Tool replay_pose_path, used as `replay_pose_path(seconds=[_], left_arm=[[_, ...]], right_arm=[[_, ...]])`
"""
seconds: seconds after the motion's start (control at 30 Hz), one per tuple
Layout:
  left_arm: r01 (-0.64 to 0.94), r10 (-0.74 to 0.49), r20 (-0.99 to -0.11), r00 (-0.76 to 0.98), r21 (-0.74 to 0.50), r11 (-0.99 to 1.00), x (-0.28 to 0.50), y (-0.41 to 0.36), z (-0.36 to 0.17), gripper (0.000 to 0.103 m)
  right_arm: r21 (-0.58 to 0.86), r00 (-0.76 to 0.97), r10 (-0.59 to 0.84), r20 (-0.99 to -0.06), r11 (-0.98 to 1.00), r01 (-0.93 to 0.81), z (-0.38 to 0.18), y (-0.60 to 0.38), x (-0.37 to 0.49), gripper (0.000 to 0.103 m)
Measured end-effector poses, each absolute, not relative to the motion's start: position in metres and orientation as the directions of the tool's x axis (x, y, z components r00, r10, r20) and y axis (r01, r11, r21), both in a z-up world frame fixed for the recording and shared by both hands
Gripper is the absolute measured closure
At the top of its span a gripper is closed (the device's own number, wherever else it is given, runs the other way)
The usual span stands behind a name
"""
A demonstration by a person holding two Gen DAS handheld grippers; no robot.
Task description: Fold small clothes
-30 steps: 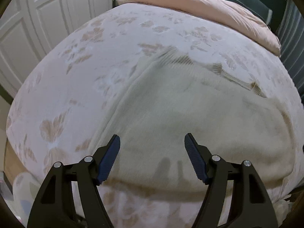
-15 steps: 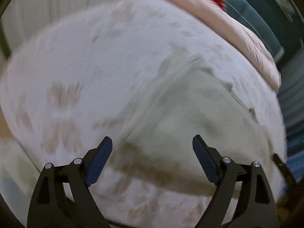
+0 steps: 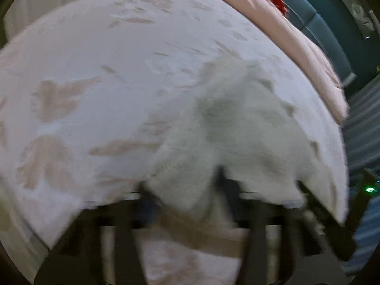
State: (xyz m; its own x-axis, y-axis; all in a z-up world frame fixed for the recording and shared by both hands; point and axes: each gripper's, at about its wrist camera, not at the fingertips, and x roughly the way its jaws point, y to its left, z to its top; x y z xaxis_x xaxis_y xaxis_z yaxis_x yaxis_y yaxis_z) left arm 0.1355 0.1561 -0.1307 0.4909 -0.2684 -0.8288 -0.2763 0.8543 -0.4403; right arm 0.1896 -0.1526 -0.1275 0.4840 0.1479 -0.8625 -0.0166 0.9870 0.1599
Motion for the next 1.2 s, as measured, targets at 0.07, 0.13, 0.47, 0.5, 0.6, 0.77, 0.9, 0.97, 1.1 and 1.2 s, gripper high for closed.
replay_pose_path(seconds=[0.07, 0.13, 0.47, 0.5, 0.6, 0.77, 0.9, 0.97, 1.1, 1.2], left_arm=[[-0.269, -0.261, -0.819, 0.511, -0.441, 0.856, 0.140, 0.153, -0.114, 0.084], [-0.219, -0.248, -0.797, 0.550, -0.425, 0.879, 0.140, 0.141, -0.086, 0.088], [0.409, -0.512, -0.651, 0.561, -0.320, 0.855, 0.105, -0.095, 0.053, 0.087], [0.434, -0.520, -0.664, 0.537, -0.310, 0.845, 0.103, -0.118, 0.042, 0.084], [0.436, -0.505, -0.723, 0.472, -0.307, 0.846, 0.093, -0.159, -0.005, 0.077], [0.381, -0.428, -0.774, 0.467, -0.261, 0.887, 0.057, -0.125, -0.046, 0.033], [0.361, -0.252, -0.788, 0.561, -0.041, 0.932, 0.047, -0.089, -0.059, 0.024], [0.318, -0.196, -0.811, 0.552, -0.013, 0.948, 0.054, -0.072, -0.071, 0.024], [0.266, -0.153, -0.839, 0.522, -0.011, 0.964, 0.069, -0.057, -0.092, 0.024], [0.316, -0.161, -0.848, 0.506, 0.008, 0.949, 0.073, -0.066, -0.104, 0.024]], right_arm=[[0.192, 0.495, 0.173, -0.851, 0.981, -0.013, -0.125, -0.158, 0.183, 0.087], [0.243, 0.506, 0.211, -0.837, 0.970, -0.002, -0.119, -0.161, 0.179, 0.088], [0.388, 0.684, 0.146, -0.714, 0.897, 0.213, -0.051, -0.306, 0.066, 0.080], [0.387, 0.687, 0.115, -0.717, 0.886, 0.256, -0.050, -0.327, 0.050, 0.078], [0.370, 0.676, 0.042, -0.736, 0.861, 0.348, -0.054, -0.368, 0.013, 0.075], [0.388, 0.683, 0.036, -0.730, 0.844, 0.371, -0.053, -0.391, -0.016, 0.045], [0.516, 0.693, 0.200, -0.693, 0.809, 0.282, -0.062, -0.381, 0.016, 0.038], [0.558, 0.681, 0.265, -0.683, 0.790, 0.253, -0.068, -0.367, 0.038, 0.037], [0.620, 0.626, 0.379, -0.681, 0.753, 0.218, -0.078, -0.337, 0.082, 0.033], [0.605, 0.593, 0.385, -0.707, 0.764, 0.226, -0.081, -0.324, 0.102, 0.032]])
